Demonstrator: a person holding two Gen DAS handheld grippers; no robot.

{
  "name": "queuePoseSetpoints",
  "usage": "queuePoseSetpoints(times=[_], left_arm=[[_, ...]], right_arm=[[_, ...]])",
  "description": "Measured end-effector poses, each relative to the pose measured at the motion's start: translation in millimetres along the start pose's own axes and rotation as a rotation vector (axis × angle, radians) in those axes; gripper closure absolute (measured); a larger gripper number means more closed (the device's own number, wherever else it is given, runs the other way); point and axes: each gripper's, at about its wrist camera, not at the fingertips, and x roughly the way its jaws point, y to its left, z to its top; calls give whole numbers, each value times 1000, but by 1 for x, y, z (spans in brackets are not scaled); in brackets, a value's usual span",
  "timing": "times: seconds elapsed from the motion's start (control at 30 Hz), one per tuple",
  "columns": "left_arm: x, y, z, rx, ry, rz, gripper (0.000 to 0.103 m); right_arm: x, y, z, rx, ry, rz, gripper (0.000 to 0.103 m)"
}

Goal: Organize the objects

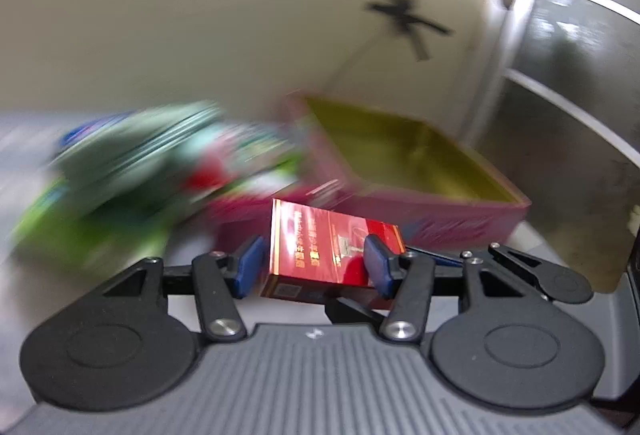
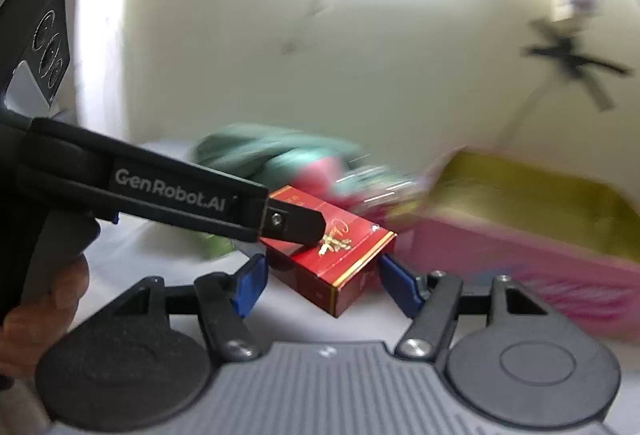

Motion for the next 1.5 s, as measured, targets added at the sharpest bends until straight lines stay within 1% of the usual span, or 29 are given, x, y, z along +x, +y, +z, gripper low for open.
queuePoseSetpoints(times=[0.07, 0.1, 0.13, 0.27, 0.3, 0.37, 0.4, 0.43, 0.5, 0.53, 0.57, 0.6, 0.63, 0.67, 0.77, 0.83, 0.87, 0.9, 0.97, 1.07, 1.13, 1.17, 1.23, 1.3, 1.37, 1.43, 1.5], left_arm=[[27, -25, 16, 58, -24, -49, 45], [42, -36, 24, 76, -33, -71, 44], [56, -46, 30, 85, -36, -86, 44], [113, -71, 47, 94, -17, -109, 42], [125, -74, 49, 88, -13, -112, 41], [146, -78, 53, 72, 5, -111, 41], [155, -78, 54, 66, 17, -114, 40], [161, -78, 54, 62, 27, -116, 40], [172, -76, 54, 56, 45, -114, 38], [175, -75, 54, 60, 51, -111, 37], [186, -83, 53, 67, 53, -100, 36], [184, -87, 48, 76, 54, -93, 34], [188, -84, 46, 80, 56, -81, 34], [184, -88, 41, 87, 52, -71, 33], [183, -85, 39, 90, 54, -36, 33], [172, -77, 42, 84, 29, -28, 33], [163, -69, 43, 86, 9, -23, 33], [155, -68, 45, 91, -12, -14, 30], [135, -63, 44, 106, -41, 30, 26], [104, -52, 37, 124, -51, 106, 26], [85, -45, 31, 138, -56, 164, 25], [80, -41, 28, 139, -54, 197, 24], [66, -30, 21, 130, -49, 240, 21], [55, -18, 16, 108, -48, 268, 20], [44, 1, 11, 82, -53, 283, 20], [32, 23, 5, 28, -58, 293, 20], [23, 44, -1, -38, -56, 305, 21]], right_arm=[[-16, -39, 4, 26, -41, -78, 39], [-18, -50, 9, 32, -52, -110, 39], [-21, -72, 10, 40, -59, -143, 39], [-9, -132, 19, 89, -28, -198, 39], [7, -132, 30, 92, -16, -203, 39], [22, -157, 31, 106, 1, -205, 37], [16, -144, 30, 107, 7, -217, 34], [13, -142, 25, 107, 12, -227, 33], [13, -122, 26, 106, 22, -242, 29], [2, -130, 31, 110, 19, -243, 29], [11, -127, 42, 107, 25, -237, 27], [8, -130, 47, 101, 44, -215, 21], [3, -125, 47, 102, 37, -228, 19], [-3, -125, 48, 97, 26, -238, 17], [-16, -127, 54, 78, 11, -252, 17], [-33, -131, 57, 84, -9, -256, 17], [-35, -128, 59, 93, -23, -256, 17], [-39, -125, 60, 104, -37, -256, 16], [-50, -117, 58, 143, -68, -253, 14], [-64, -103, 55, 222, -112, -226, 13], [-72, -92, 52, 272, -146, -214, 10], [-75, -84, 49, 293, -162, -204, 9], [-74, -80, 47, 300, -176, -156, 8], [-72, -67, 42, 292, -172, -125, 6], [-65, -52, 40, 275, -136, -104, 6], [-56, -41, 39, 257, -89, -72, 8], [-48, -27, 37, 239, -54, -57, 16]])
